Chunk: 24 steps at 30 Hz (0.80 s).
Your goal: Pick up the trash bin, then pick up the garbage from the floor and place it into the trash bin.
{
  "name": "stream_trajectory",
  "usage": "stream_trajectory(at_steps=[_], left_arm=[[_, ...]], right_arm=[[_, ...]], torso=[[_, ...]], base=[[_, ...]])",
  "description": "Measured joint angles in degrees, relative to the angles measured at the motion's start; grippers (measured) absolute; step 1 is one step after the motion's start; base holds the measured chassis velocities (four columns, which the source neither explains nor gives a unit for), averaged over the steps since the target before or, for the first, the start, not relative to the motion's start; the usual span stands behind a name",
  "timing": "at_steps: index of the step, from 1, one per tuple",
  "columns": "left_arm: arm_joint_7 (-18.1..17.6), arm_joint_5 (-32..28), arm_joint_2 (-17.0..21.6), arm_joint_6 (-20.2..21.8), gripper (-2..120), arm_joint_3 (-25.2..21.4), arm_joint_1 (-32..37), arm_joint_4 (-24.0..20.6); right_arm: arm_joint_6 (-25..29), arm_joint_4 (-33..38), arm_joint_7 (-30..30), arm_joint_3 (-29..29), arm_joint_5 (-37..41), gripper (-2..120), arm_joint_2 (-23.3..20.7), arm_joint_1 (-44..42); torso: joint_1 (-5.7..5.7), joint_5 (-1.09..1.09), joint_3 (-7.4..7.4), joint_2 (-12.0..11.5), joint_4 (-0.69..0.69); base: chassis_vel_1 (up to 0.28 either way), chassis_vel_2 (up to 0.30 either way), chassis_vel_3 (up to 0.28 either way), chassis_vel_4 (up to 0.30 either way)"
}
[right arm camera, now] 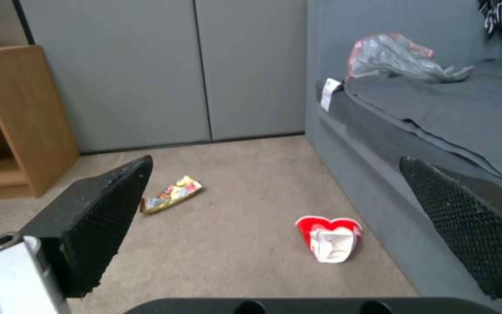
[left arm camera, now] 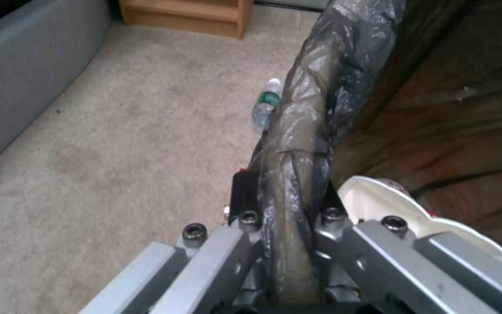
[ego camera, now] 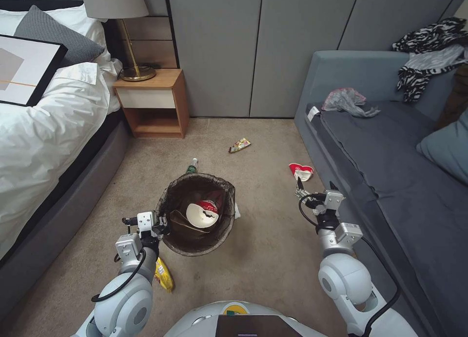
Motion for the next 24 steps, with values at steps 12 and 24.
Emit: stream_trajectory(at_steps=[12,24], left_arm=[[-0.24,0.26,-0.13,-0.18,0,-0.66,0.17,0.19],[-0.64,0.66,-0.32,-0.46,0,-1.0,0.17,0.39]], right_arm=[[-0.04,-0.41,0.2,-0.21,-0.03,100,0.58,0.41],[1.03,-0.88,0.78,-0.61,-0.51,100,0.64,1.11]], torso=[[0.0,0.02,-0.01,0.0,0.0],[0.0,0.01,0.0,0.0,0.0]], base=[[-0.09,0.093,0.092,-0.099],[-0.094,0.092,0.089,-0.099]])
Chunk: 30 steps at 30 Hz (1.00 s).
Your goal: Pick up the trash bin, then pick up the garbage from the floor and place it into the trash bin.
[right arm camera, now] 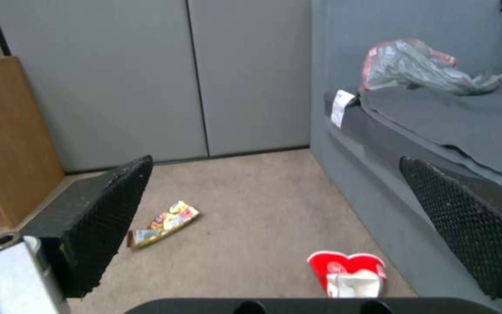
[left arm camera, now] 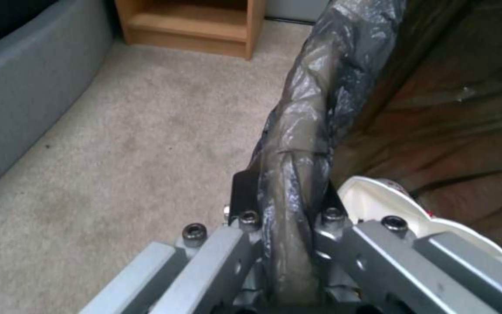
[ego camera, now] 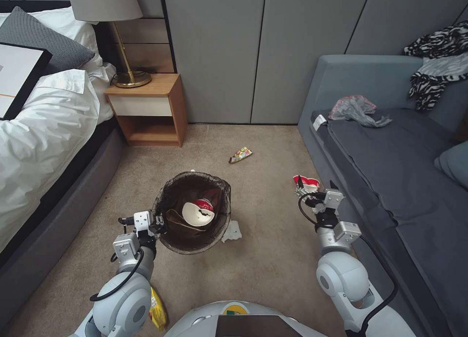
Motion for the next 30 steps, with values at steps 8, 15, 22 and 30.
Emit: stream_trajectory(at_steps=[8,15,22,30], left_arm=[[-0.06,0.22,-0.07,-0.18,0,-0.46,0.45,0.07],[-0.09,0.36,-0.11,-0.28,0,-0.69,1.04,-0.02],[-0.13,0.63,-0.39,-0.31,0,-0.64,1.23,-0.14],[-0.25,0.67,-0.53,-0.32,0,-0.65,1.25,-0.3]], right_arm=[[-0.53,-0.07,0.14,-1.19,0.56,100,-1.33,0.29],[-1.24,-1.39,-0.59,-3.54,5.9,100,-7.21,2.8],[-3.16,-3.57,-3.35,-7.57,10.65,100,-12.8,6.08],[-4.68,-10.97,-9.37,-13.18,15.76,100,-17.14,11.21]], torso=[[0.0,0.0,-0.01,0.0,0.0],[0.0,0.0,-0.01,0.0,0.0],[0.0,0.0,-0.01,0.0,0.01],[0.0,0.0,0.0,0.0,-0.02]], base=[[-0.025,0.026,0.02,-0.027],[0.0,0.0,0.0,0.0],[0.0,0.0,0.0,0.0],[0.0,0.0,0.0,0.0]])
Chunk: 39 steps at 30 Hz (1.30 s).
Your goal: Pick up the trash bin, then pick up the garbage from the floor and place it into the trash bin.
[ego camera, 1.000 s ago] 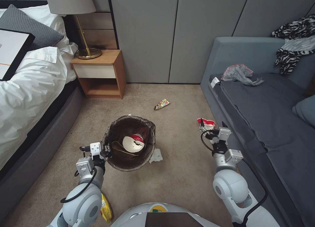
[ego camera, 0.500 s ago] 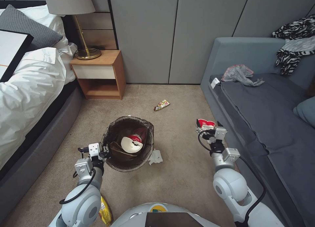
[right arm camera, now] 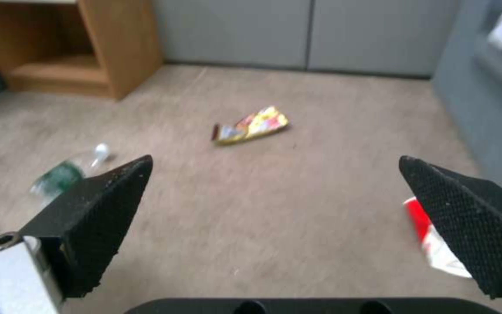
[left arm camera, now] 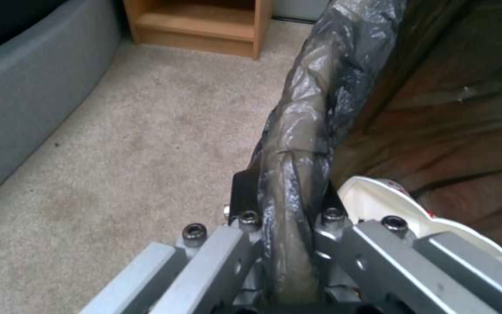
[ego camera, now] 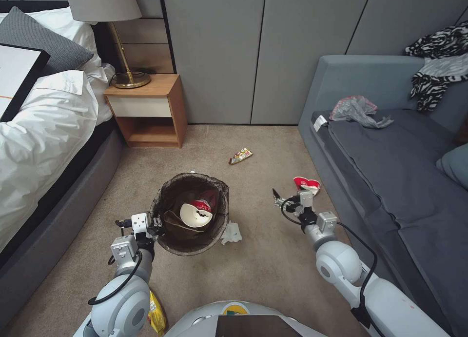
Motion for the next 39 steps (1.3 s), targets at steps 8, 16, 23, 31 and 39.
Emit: stream_trajectory(at_steps=[8,16,23,31,39], left_arm=[[-0.11,0.03,-0.29,0.0,0,0.01,-0.16,-0.01],[-0.35,-0.26,-0.34,0.0,0,-0.47,0.0,-0.77],[-0.43,-0.48,-0.34,-0.04,0,-0.84,0.09,-0.89],[-0.59,-0.68,-0.26,-0.06,0,-0.91,-0.12,-1.03],[-0.65,-0.76,-0.22,-0.08,0,-1.11,-0.26,-1.08]], right_arm=[[-0.05,-8.33,-5.21,-7.13,4.68,100,-0.25,9.44],[1.57,-18.08,-8.63,-14.87,3.75,100,1.21,16.33],[2.18,-23.62,-9.78,-18.39,2.38,100,2.88,18.82],[2.97,-28.18,-10.81,-21.34,0.65,100,4.49,20.41],[3.43,-29.98,-11.73,-23.43,0.24,100,5.37,21.25]], torso=[[0.0,0.0,0.0,0.0,0.02],[0.0,0.0,0.0,0.0,0.02],[0.0,0.0,0.0,0.0,0.02],[0.0,-0.01,0.0,0.0,0.01],[0.0,-0.01,0.0,0.0,0.02]], base=[[0.0,0.0,0.0,0.0],[0.0,0.0,0.0,0.0],[0.0,0.0,0.0,0.0],[0.0,0.0,0.0,0.0],[0.0,0.0,0.0,0.0]])
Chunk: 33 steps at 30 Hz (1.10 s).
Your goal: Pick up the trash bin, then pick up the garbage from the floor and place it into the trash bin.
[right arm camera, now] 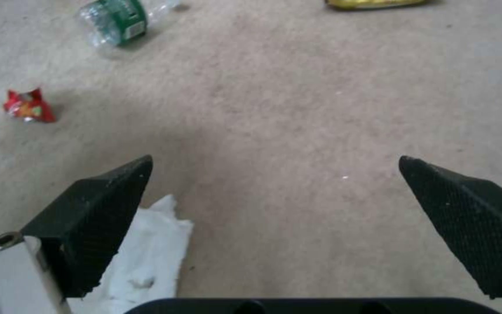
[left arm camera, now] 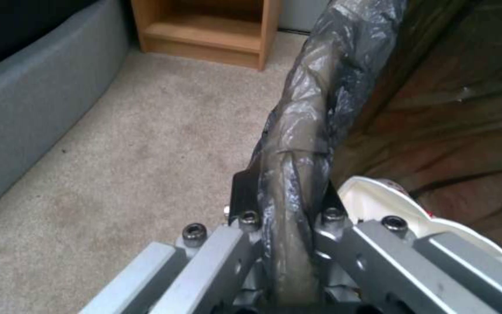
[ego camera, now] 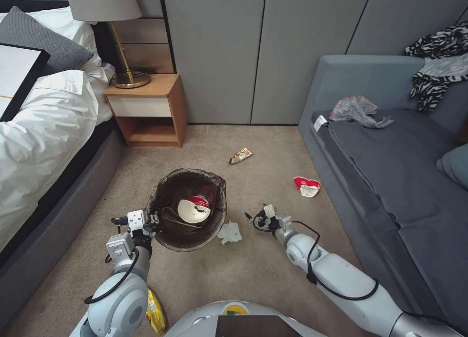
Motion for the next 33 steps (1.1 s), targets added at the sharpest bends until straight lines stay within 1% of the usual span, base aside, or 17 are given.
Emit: stream_trajectory(at_steps=[1,4,8,13,24,28,30,32,33], left_arm=[[0.0,0.0,0.0,0.0,0,0.0,0.0,0.0],[-0.03,-0.05,-0.11,0.0,0,-0.07,-0.06,0.0],[-0.05,-0.05,-0.19,-0.01,0,-0.07,-0.16,0.0],[-0.13,-0.02,-0.36,-0.05,0,-0.02,-0.26,0.06],[-0.17,0.03,-0.38,-0.15,0,-0.06,-0.15,0.02],[-0.16,0.13,-0.5,-0.25,0,-0.1,0.05,0.0],[-0.15,0.14,-0.51,-0.26,0,-0.1,0.06,0.0],[-0.15,0.18,-0.57,-0.29,0,-0.1,-0.04,-0.01],[-0.15,0.18,-0.57,-0.29,0,-0.1,-0.04,-0.01]], right_arm=[[0.0,0.0,0.0,0.0,0.0,100,0.0,0.0],[1.31,-1.97,-1.36,-2.63,-0.48,100,0.78,1.11],[1.91,-2.64,-1.9,-4.02,-0.8,100,1.36,1.83],[1.99,-4.68,-1.54,-7.24,-1.62,100,3.65,3.43],[1.72,-9.0,-0.79,-10.01,-3.47,100,6.73,4.9],[1.8,-12.23,-0.53,-10.99,-4.73,100,9.04,5.39],[1.82,-12.59,-0.52,-11.09,-4.89,100,9.38,5.41],[1.93,-14.51,-0.33,-11.55,-5.63,100,11.65,5.68],[1.93,-14.51,-0.33,-11.55,-5.63,100,11.65,5.68]], torso=[[0.0,0.0,0.0,0.0,0.0],[0.0,0.0,0.0,0.0,0.0],[0.0,0.0,0.0,0.0,0.0],[0.0,0.0,0.0,0.0,0.0],[0.0,-0.01,-0.01,0.0,0.0],[0.0,0.0,-0.01,0.0,0.0],[0.0,0.0,-0.01,0.0,0.0],[0.0,0.0,-0.01,0.0,0.0],[0.0,0.0,-0.01,0.0,0.0]], base=[[0.0,0.0,0.0,0.0],[0.0,0.0,0.0,0.0],[0.0,0.0,0.0,0.0],[0.0,0.0,0.0,0.0],[0.0,0.0,0.0,0.0],[0.0,0.0,0.0,0.0],[0.0,0.0,0.0,0.0],[0.0,0.0,0.0,0.0],[0.0,0.0,0.0,0.0]])
